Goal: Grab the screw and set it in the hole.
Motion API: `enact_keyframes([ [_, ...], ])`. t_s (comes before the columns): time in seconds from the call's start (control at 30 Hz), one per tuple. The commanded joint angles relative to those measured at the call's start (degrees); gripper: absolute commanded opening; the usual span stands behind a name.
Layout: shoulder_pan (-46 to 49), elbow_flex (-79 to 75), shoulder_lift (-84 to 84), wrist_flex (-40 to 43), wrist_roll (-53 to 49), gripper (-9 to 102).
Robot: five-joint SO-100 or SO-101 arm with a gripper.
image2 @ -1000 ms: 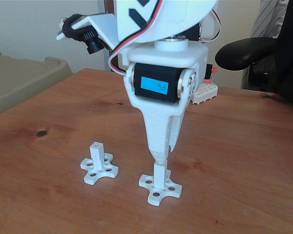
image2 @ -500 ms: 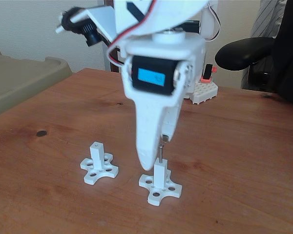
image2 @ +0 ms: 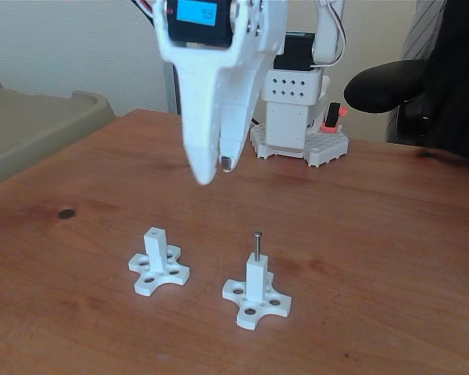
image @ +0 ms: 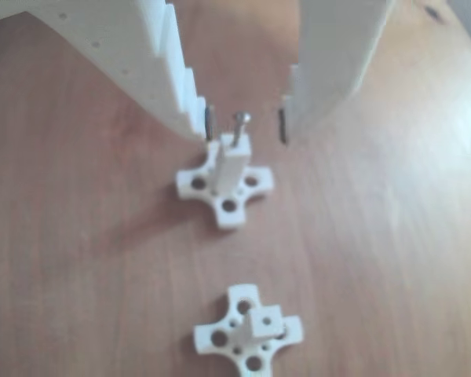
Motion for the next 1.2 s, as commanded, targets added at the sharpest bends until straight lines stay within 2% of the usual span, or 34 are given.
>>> enact_keyframes([
  [0.0, -0.18, 4.92, 13.1, 0.26, -0.44, -4],
  [0.13, 0.62, 32.87, 47.72, 2.64, -1.23, -4],
  [0.17, 2.29, 41.4, 57.04, 1.05, -1.23, -4],
  [0.2, 3.08, 43.59, 59.06, 0.35, -1.41, -4],
  [0.87, 3.25, 56.16, 74.18, -1.85, -2.2, -4],
  [1.17, 3.08, 61.35, 83.32, 0.44, -2.64, -4],
])
